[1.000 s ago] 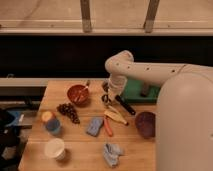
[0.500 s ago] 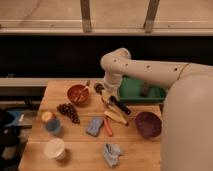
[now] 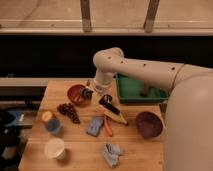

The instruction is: Place brush in paper cup

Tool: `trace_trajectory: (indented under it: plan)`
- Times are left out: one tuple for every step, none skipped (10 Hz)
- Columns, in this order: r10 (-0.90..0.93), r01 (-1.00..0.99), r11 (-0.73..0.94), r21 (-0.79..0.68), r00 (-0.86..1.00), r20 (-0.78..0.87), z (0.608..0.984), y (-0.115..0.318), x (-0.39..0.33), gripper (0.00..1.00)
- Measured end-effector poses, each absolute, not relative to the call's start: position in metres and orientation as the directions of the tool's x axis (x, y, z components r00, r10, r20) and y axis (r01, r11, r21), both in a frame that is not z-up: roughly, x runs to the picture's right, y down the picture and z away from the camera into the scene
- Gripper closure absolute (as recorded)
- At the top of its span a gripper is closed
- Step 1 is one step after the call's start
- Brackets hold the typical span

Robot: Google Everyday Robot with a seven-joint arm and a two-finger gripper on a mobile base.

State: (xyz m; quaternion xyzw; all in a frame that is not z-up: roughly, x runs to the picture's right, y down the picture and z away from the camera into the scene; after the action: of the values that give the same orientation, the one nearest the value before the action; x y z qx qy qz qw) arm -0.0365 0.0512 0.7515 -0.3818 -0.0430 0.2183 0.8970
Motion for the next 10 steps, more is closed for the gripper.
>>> trace_trajectory:
  plan:
    - [0.390,-0.307,0.609,-0.731,0.919,-0.061,0.746,0.057,-0.048,0.81]
    - [0.361,-0.254,0.607,-0.753,0.932,-0.024,0.741,0.062,-0.063,0.81]
    - [0.353,-0.242,0.605,-0.758,0.936,-0.017,0.740,0.063,-0.064,0.81]
    - [0.351,-0.244,0.603,-0.760,0.936,-0.022,0.740,0.064,-0.062,0.81]
    - [0.349,-0.242,0.602,-0.761,0.937,-0.022,0.740,0.065,-0.063,0.81]
    - [0.351,-0.240,0.604,-0.760,0.936,-0.017,0.740,0.064,-0.065,0.81]
    - [0.351,-0.241,0.602,-0.761,0.936,-0.019,0.741,0.064,-0.064,0.81]
    - [0.335,-0.230,0.598,-0.768,0.942,-0.022,0.742,0.066,-0.063,0.81]
    - [0.313,-0.209,0.596,-0.775,0.949,-0.015,0.743,0.072,-0.072,0.81]
    - [0.295,-0.186,0.591,-0.785,0.955,-0.004,0.741,0.081,-0.080,0.81]
